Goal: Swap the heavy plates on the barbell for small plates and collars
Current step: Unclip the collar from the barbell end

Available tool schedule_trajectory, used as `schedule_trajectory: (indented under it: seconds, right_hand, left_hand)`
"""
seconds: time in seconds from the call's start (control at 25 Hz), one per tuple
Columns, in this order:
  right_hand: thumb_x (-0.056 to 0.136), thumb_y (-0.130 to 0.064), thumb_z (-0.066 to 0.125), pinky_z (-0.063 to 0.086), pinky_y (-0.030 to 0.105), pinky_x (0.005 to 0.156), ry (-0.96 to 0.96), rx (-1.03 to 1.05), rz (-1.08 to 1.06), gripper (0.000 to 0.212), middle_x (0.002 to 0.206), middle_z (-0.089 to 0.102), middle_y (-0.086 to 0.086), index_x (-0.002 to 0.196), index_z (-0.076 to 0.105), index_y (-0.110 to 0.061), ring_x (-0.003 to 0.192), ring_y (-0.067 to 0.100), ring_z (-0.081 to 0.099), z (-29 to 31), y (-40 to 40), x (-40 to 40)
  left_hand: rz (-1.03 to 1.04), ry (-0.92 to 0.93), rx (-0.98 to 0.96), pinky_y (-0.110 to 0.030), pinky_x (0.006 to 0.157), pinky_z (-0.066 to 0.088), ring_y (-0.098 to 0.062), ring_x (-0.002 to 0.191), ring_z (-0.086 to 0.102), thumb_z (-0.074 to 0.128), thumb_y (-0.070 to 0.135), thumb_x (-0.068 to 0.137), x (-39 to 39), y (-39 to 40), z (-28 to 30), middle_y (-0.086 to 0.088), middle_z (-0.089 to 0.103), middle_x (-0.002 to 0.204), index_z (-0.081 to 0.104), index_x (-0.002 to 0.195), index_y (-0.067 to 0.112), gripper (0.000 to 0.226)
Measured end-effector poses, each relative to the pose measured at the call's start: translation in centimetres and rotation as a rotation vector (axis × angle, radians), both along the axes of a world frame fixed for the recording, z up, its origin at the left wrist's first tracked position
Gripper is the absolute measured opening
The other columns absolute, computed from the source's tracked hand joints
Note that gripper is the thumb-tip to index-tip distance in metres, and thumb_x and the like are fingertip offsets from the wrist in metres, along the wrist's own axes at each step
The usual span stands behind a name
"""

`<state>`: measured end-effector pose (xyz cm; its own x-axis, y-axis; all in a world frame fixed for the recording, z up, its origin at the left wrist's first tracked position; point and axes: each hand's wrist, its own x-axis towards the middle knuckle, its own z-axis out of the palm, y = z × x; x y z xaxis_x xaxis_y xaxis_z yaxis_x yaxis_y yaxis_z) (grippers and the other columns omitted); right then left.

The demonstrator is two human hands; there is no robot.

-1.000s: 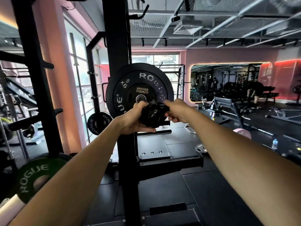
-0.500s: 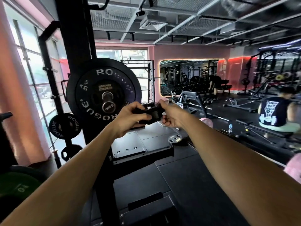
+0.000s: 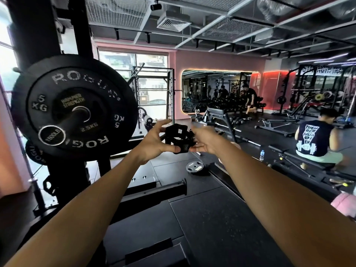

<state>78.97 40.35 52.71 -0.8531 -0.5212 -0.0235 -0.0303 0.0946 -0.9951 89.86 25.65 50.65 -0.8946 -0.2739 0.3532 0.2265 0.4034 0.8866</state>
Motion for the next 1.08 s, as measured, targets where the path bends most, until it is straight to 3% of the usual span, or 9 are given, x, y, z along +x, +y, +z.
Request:
schedule_trajectory:
  seconds: [0.12, 0.28, 0.36, 0.48, 0.6, 0.72, 0.84, 0.92, 1.08]
  right_hand:
    - [0.101, -0.027, 0.048, 0.056, 0.029, 0.042, -0.017, 0.029, 0.037, 0.031, 0.081, 0.061, 0.016, 0.116, 0.053, 0.0, 0.066, 0.028, 0.063, -1.4, -2.1, -3.4]
    - [0.098, -0.023, 0.053, 0.059, 0.035, 0.055, -0.039, 0.053, 0.046, 0.027, 0.102, 0.065, 0.023, 0.113, 0.055, 0.0, 0.076, 0.032, 0.067, -4.8, -6.6, -8.4]
    - [0.097, -0.023, 0.055, 0.058, 0.036, 0.055, -0.057, 0.086, 0.029, 0.026, 0.107, 0.065, 0.024, 0.112, 0.054, -0.001, 0.072, 0.03, 0.066, -7.0, -9.5, -11.4]
    - [0.096, -0.02, 0.056, 0.058, 0.041, 0.063, -0.088, 0.157, 0.002, 0.019, 0.094, 0.062, 0.019, 0.097, 0.055, 0.0, 0.067, 0.03, 0.063, -10.8, -14.1, -16.0]
    - [0.097, -0.016, 0.055, 0.057, 0.048, 0.074, -0.136, 0.188, 0.0, 0.022, 0.082, 0.059, 0.014, 0.078, 0.048, -0.006, 0.076, 0.033, 0.063, -14.6, -18.1, -20.1]
    - [0.097, -0.014, 0.056, 0.057, 0.047, 0.068, -0.196, 0.222, -0.003, 0.014, 0.09, 0.059, 0.017, 0.09, 0.052, -0.001, 0.074, 0.031, 0.063, -19.1, -21.6, -24.2]
    - [0.096, -0.011, 0.056, 0.056, 0.054, 0.075, -0.239, 0.271, -0.029, 0.015, 0.095, 0.057, 0.018, 0.098, 0.053, 0.003, 0.086, 0.035, 0.062, -23.8, -24.2, -27.8]
    - [0.096, -0.011, 0.056, 0.057, 0.054, 0.077, -0.282, 0.313, -0.039, 0.023, 0.104, 0.058, 0.02, 0.107, 0.055, 0.008, 0.09, 0.035, 0.062, -26.9, -25.2, -29.6]
    - [0.096, -0.01, 0.056, 0.056, 0.052, 0.078, -0.371, 0.349, -0.104, 0.014, 0.112, 0.057, 0.02, 0.105, 0.055, 0.001, 0.104, 0.036, 0.061, -33.3, -26.7, -32.3]
  left_hand:
    - [0.036, -0.075, -0.014, -0.04, 0.104, 0.047, -0.016, 0.121, 0.056, 0.089, -0.001, 0.059, -3.8, -2.7, -1.5, 0.0, 0.057, 0.131, 0.046, 0.138, 0.018, 0.091]
    - [0.059, -0.126, -0.027, -0.027, 0.094, 0.049, -0.013, 0.116, 0.058, 0.087, -0.006, 0.06, -8.3, -6.7, -4.0, 0.005, 0.061, 0.124, 0.051, 0.129, 0.014, 0.081]
    - [0.06, -0.152, -0.067, -0.023, 0.091, 0.048, -0.011, 0.111, 0.058, 0.087, -0.006, 0.059, -11.1, -9.4, -6.1, 0.011, 0.062, 0.118, 0.052, 0.127, 0.015, 0.079]
    - [0.064, -0.192, -0.099, -0.025, 0.094, 0.046, -0.011, 0.112, 0.056, 0.088, -0.005, 0.057, -16.2, -14.0, -10.2, 0.013, 0.062, 0.112, 0.052, 0.125, 0.013, 0.079]
    - [0.068, -0.235, -0.095, -0.029, 0.096, 0.047, -0.019, 0.116, 0.056, 0.087, -0.01, 0.054, -20.8, -17.9, -14.2, 0.007, 0.062, 0.112, 0.05, 0.119, 0.014, 0.079]
    - [0.07, -0.321, -0.051, -0.041, 0.097, 0.051, -0.02, 0.116, 0.059, 0.089, -0.01, 0.049, -25.1, -21.4, -18.5, 0.001, 0.063, 0.115, 0.052, 0.119, 0.019, 0.085]
    - [0.05, -0.408, 0.003, -0.045, 0.096, 0.052, -0.02, 0.113, 0.062, 0.092, 0.007, 0.037, -28.9, -24.1, -23.4, 0.003, 0.065, 0.114, 0.054, 0.113, 0.033, 0.089]
    - [0.038, -0.466, 0.02, -0.047, 0.1, 0.049, -0.019, 0.116, 0.06, 0.091, 0.006, 0.035, -30.9, -25.2, -26.8, 0.001, 0.065, 0.118, 0.054, 0.115, 0.036, 0.093]
    - [0.043, -0.577, 0.076, -0.046, 0.097, 0.051, -0.019, 0.111, 0.063, 0.086, 0.023, 0.025, -34.1, -26.7, -33.5, -0.002, 0.065, 0.117, 0.054, 0.118, 0.041, 0.1]
